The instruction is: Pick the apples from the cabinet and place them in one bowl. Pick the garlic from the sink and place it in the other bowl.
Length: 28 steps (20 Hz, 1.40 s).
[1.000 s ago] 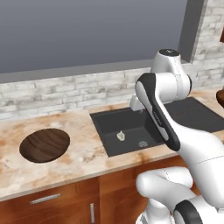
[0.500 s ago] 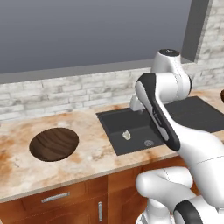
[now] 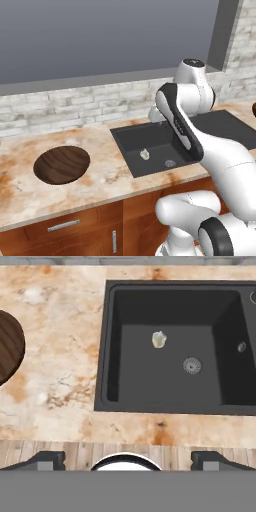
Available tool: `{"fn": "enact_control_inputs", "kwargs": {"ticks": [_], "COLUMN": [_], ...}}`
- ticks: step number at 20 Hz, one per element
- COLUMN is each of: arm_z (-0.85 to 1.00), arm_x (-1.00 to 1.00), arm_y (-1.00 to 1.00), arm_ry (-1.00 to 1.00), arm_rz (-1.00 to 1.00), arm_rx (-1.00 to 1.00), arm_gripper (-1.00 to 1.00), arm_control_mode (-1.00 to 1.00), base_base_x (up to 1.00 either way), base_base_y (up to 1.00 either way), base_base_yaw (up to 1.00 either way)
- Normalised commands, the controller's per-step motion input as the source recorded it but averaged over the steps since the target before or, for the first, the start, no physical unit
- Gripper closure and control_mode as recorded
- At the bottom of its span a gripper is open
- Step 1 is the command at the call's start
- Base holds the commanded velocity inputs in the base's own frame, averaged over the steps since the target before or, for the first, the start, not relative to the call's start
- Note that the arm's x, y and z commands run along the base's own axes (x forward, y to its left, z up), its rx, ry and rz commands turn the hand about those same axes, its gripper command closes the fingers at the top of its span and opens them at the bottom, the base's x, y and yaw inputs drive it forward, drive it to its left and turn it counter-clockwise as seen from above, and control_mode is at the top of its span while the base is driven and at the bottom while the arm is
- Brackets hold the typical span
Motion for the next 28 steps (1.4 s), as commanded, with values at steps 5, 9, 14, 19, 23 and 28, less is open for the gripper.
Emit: {"fn": "enact_control_inputs", "kwargs": {"ticks": [5,9,14,19,23,28], "arm_z": [-0.38,-0.29,-0.56,-0.52,-0.53,-0.4], "arm_x": [0.85,0.75,0.76,0.51,0.33,0.25], "arm_y": [-0.24,-0.08,-0.05,-0.09,0.0,0.0], "arm_ry": [0.1,0.09,0.04,-0.06,-0.07,-0.11], "arm_rz": [-0.06,-0.09,-0.01,-0.01,-0.06,-0.11], "arm_rx": [0.0,-0.03,0.0,-0.02,-0.09,-0.03], "arm_gripper": [-1.0,-1.0,-1.0,-1.0,-1.0,-1.0], "arm_control_mode": [-1.0,-1.0,-1.0,-1.0,-1.0,-1.0], "base_base_x": [0.0,0.0,0.0,0.0,0.0,0.0], "base_base_y": [0.0,0.0,0.0,0.0,0.0,0.0], "base_base_yaw": [0.0,0.0,0.0,0.0,0.0,0.0]}}
